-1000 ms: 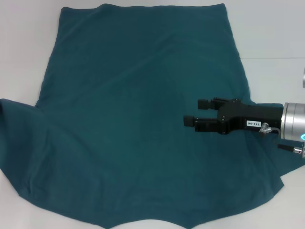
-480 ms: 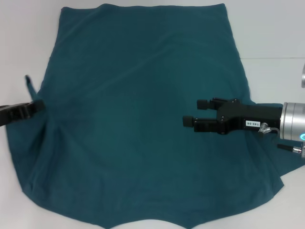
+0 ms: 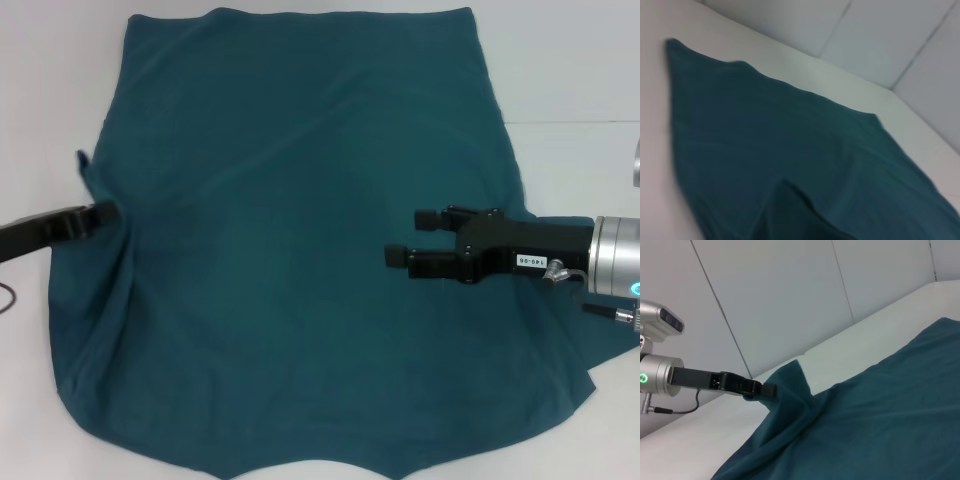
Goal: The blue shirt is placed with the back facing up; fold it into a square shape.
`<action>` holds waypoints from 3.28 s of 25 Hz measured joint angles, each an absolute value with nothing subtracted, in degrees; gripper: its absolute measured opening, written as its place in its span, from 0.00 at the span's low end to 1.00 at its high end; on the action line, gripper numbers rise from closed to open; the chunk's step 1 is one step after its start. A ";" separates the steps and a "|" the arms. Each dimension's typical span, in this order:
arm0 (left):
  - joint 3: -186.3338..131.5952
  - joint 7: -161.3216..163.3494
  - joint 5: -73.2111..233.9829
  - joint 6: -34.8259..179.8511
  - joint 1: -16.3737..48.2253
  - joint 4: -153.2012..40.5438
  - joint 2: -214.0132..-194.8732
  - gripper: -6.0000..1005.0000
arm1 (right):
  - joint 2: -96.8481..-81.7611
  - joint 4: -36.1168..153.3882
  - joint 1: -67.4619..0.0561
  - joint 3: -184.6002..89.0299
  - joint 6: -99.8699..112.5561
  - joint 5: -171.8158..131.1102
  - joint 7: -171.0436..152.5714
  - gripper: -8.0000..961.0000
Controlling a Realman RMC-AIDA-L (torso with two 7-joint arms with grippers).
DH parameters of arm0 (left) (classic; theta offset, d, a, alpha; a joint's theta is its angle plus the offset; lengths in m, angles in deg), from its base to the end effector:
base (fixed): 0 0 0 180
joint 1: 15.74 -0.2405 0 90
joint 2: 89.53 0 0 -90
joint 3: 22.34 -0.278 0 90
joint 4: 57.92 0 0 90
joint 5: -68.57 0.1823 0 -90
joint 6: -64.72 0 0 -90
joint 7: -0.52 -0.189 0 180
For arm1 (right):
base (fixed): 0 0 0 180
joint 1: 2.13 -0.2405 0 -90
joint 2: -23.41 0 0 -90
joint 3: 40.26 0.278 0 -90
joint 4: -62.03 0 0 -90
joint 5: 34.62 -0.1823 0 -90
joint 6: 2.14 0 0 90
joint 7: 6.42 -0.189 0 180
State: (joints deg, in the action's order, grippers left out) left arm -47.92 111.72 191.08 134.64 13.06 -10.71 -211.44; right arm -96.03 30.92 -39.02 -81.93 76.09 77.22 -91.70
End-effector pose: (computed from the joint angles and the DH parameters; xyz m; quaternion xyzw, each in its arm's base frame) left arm -0.3133 0.3837 0.0022 -0.7671 -0.5011 -0.2512 0.3121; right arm 0.2224 0.3732 -0.0701 -0.9192 0.2730 0.2444 0.1445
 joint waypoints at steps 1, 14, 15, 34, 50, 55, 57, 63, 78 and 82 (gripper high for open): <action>-47.90 111.72 191.09 134.25 12.88 -10.58 -211.24 0.09 | -96.03 30.92 -39.00 -81.86 76.09 77.25 -91.70 0.95; -47.83 111.33 197.52 125.80 11.59 -7.45 -210.02 0.11 | -96.03 30.92 -39.02 -81.86 75.69 77.26 -92.15 0.95; -47.88 111.11 197.67 124.79 11.73 -7.44 -210.02 0.11 | -96.04 30.92 -39.05 -81.88 75.67 77.24 -92.15 0.95; -49.55 110.30 197.44 123.30 12.96 -6.31 -210.25 0.14 | -96.04 30.92 -38.96 -81.66 75.65 77.17 -92.21 0.95; -51.64 117.27 197.43 140.08 14.34 -0.37 -211.34 0.16 | -96.03 30.92 -38.95 -81.87 75.63 77.29 -92.43 0.95; -56.01 117.29 197.28 135.73 15.03 -4.22 -213.07 0.17 | -96.03 31.36 -38.95 -82.04 75.03 77.34 -92.27 0.95; -56.45 117.24 197.18 134.85 15.58 -5.69 -213.56 0.17 | -96.03 31.55 -38.95 -82.05 74.96 77.35 -92.15 0.95; -56.84 117.09 195.74 135.89 16.21 -7.71 -213.53 0.21 | -96.00 31.60 -38.95 -82.09 74.89 77.34 -92.15 0.95; -56.78 112.08 196.09 119.63 12.39 -8.84 -213.64 0.77 | -95.94 31.62 -39.30 -81.74 74.66 77.20 -92.54 0.95; -56.94 110.83 196.16 116.47 12.69 -11.35 -213.52 0.84 | -95.94 31.61 -39.46 -81.73 74.62 77.18 -92.60 0.95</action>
State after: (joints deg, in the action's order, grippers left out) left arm -56.94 110.83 196.16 116.47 12.69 -11.35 -213.52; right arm -95.94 31.61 -39.46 -81.73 74.62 77.18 -92.60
